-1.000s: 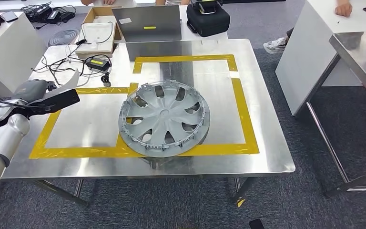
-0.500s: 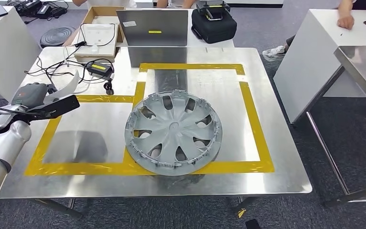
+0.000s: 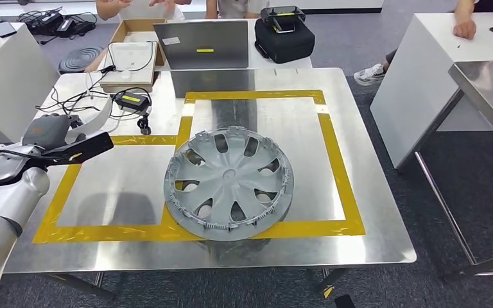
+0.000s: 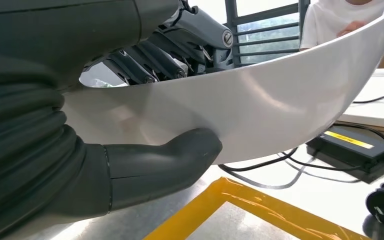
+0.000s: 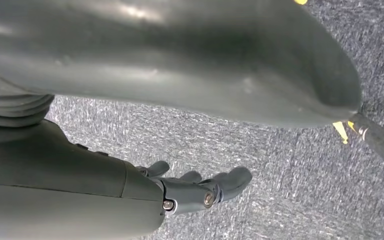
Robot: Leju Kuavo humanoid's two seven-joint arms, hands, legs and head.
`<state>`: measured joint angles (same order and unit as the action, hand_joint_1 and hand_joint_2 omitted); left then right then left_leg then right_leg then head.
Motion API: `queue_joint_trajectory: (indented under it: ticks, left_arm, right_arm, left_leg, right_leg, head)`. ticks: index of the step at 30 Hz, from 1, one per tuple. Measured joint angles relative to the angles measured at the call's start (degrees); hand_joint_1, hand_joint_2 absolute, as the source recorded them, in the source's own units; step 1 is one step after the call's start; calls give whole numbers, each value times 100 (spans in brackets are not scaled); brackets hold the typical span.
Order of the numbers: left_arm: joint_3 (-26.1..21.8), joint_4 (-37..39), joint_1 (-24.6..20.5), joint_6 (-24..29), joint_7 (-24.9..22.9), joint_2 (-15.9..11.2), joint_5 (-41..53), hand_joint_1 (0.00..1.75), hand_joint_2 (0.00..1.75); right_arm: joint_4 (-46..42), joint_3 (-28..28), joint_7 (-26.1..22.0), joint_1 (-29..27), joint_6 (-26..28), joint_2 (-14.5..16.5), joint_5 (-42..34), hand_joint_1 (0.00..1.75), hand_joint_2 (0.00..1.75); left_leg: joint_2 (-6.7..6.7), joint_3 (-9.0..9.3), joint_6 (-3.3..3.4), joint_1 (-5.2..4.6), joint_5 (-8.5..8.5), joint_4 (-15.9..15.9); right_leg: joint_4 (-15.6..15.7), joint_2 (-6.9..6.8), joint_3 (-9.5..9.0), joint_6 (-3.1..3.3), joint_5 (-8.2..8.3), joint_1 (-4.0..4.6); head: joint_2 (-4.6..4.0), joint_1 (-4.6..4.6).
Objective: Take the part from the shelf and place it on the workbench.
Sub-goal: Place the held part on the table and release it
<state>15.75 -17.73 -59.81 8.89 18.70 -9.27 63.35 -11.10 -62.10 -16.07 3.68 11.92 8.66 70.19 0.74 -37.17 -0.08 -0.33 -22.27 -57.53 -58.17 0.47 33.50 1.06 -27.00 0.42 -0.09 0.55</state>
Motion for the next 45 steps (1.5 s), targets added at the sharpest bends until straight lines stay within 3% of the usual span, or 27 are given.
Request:
queue_joint_trajectory:
  ticks: [4,16,38,42,45]
  left_arm:
    - [-2,2,-2,-226,34,0,26,171,175]
    - [-136,15,-64,-771,467,-50,-174,171,175]
    - [-189,20,-61,-740,412,-62,-125,171,175]
    - [-189,20,-61,-735,366,-61,-109,0,175]
    - [-194,20,-59,-699,296,-61,-106,0,44]
  right_arm:
    - [0,0,-19,-4,-7,0,5,0,0]
    - [0,0,-92,-30,-21,0,87,0,0]
    - [1,0,-61,-32,-36,0,97,0,0]
    - [0,0,-61,-32,-36,0,98,0,0]
    - [0,0,-61,-33,-37,0,113,0,0]
  left_leg:
    - [-3,6,-57,9,33,11]
    - [-2,-1,-49,10,26,11]
    - [1,-3,-46,8,24,5]
    - [1,-3,-46,8,24,5]
    - [1,-3,-46,8,24,5]
  right_leg:
    - [-6,1,3,14,2,7]
    - [-8,0,5,9,-8,-10]
    - [-7,-4,4,6,-7,-13]
    - [-7,-4,4,6,-8,-13]
    - [-7,-4,4,5,-8,-13]
  head:
    - [0,-2]
    - [0,-4]
    - [0,-5]
    - [0,-4]
    - [0,-4]
